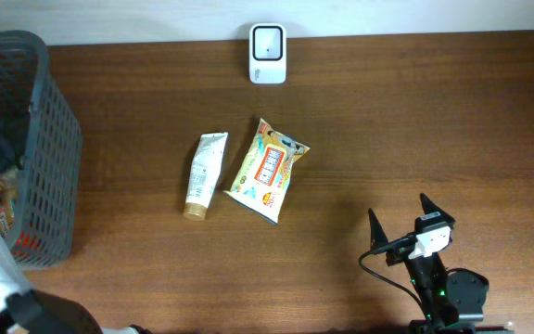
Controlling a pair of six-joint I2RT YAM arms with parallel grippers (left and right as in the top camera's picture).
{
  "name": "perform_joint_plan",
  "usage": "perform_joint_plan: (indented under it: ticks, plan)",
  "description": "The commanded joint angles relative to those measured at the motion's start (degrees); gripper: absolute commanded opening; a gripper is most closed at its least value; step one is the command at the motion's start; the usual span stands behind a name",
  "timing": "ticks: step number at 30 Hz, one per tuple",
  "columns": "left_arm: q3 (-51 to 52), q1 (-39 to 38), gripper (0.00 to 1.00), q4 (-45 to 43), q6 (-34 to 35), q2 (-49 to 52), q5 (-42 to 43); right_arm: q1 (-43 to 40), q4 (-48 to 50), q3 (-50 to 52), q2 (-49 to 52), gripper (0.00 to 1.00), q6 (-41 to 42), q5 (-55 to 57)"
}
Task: Scan the item barcode
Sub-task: 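Grasp the orange-red sausage pack in the basket and place it left of the tube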
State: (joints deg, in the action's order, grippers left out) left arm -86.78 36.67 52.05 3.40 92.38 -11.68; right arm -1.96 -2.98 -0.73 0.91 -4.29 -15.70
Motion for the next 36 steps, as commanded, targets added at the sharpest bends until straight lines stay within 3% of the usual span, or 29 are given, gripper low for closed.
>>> perform_joint_plan:
  ticks: [1,7,10,15,19,20,21,22,24,30,36]
  plan:
    - [7.8,2.5,0.93,-3.7,-7.0,1.5,1.8,-0.4,-0.1,0.4,-0.4,0.99,0.2,-0.2]
    - [10.1,4.4,0.91,-6.7,-11.3,10.5,4.0,-0.4,-0.1,0.4,-0.4,0.99,0.2,-0.2]
    - [10.1,4.4,0.85,-8.0,-11.3,14.8,4.4,-0.4,-0.1,0.4,-0.4,0.99,0.2,-0.2]
    - [10.1,4.4,0.66,-10.5,-11.2,16.6,3.3,-0.4,-0.1,0.4,-0.4,0.99,0.2,-0.2]
    - [10.1,4.4,0.62,-11.1,-11.2,18.6,3.3,-0.4,-0.1,0.4,-0.4,0.99,0.2,-0.2]
    - [10.1,4.4,0.56,-11.0,-11.2,19.5,2.6,-0.4,-0.1,0.4,-0.4,0.99,0.2,-0.2]
    - [10.1,4.5,0.27,-10.9,-11.2,20.6,1.4,-0.4,-0.1,0.4,-0.4,0.99,0.2,-0.2]
    - [10.1,4.4,0.11,-10.8,-11.2,21.5,0.9,-0.4,-0.1,0.4,-0.4,0.99,0.2,-0.2]
    - [10.1,4.4,0.0,-10.7,-11.2,21.7,0.9,-0.4,-0.1,0.4,-0.4,0.99,0.2,-0.2]
    - [7.0,4.4,0.0,-8.2,-11.0,18.5,0.9,-0.4,-0.1,0.4,-0.4,0.99,0.2,-0.2]
    - [4.5,4.4,0.0,-8.2,-9.5,5.4,0.9,-0.4,-0.1,0.4,-0.4,0.99,0.2,-0.2]
